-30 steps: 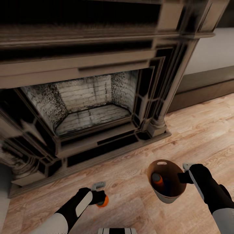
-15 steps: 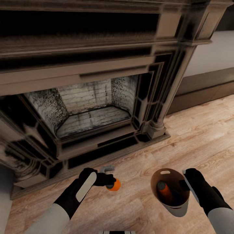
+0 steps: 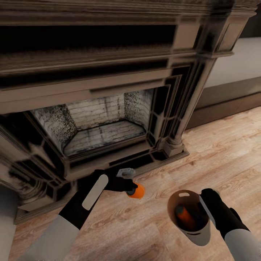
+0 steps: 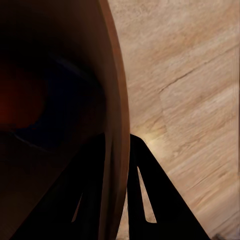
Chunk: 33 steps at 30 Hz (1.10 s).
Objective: Put the three can of soda from the living room inside the tash can in the kitchen.
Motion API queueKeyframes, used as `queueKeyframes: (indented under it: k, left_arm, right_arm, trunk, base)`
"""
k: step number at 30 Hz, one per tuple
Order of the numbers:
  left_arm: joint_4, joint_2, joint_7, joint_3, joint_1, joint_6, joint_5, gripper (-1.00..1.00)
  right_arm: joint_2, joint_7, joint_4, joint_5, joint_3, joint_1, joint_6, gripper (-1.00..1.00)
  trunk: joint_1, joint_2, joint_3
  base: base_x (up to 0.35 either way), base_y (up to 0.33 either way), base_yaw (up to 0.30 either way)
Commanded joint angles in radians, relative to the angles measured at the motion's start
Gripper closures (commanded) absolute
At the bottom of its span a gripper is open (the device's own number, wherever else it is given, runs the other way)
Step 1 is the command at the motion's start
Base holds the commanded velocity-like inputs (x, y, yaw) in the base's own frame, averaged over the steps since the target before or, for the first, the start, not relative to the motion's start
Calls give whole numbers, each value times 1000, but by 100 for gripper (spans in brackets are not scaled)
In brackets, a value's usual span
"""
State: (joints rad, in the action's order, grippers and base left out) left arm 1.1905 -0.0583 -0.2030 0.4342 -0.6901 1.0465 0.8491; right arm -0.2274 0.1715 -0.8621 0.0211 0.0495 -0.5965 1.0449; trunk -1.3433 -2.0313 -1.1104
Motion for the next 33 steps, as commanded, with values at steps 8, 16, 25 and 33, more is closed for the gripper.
queueKeyframes:
  k: [8,16,25,33]
  left_arm:
    - [21,-23,0,4,-30,1,86,100]
    - [22,-56,5,8,-34,1,98,100]
    - [18,-70,10,10,-35,1,100,100]
    - [12,-71,10,13,-34,1,100,100]
  right_arm:
    - [35,66,40,25,0,-19,2,100]
    - [85,75,44,26,1,-23,2,100]
    - [147,76,46,27,47,-45,2,100]
    - [188,75,46,26,67,-63,2,100]
  trunk:
    - [31,56,25]
    - [61,112,50]
    - [96,175,78]
    - [127,231,104]
  base:
    - [0,0,0]
    - [0,0,0]
    - [0,0,0]
    - [0,0,0]
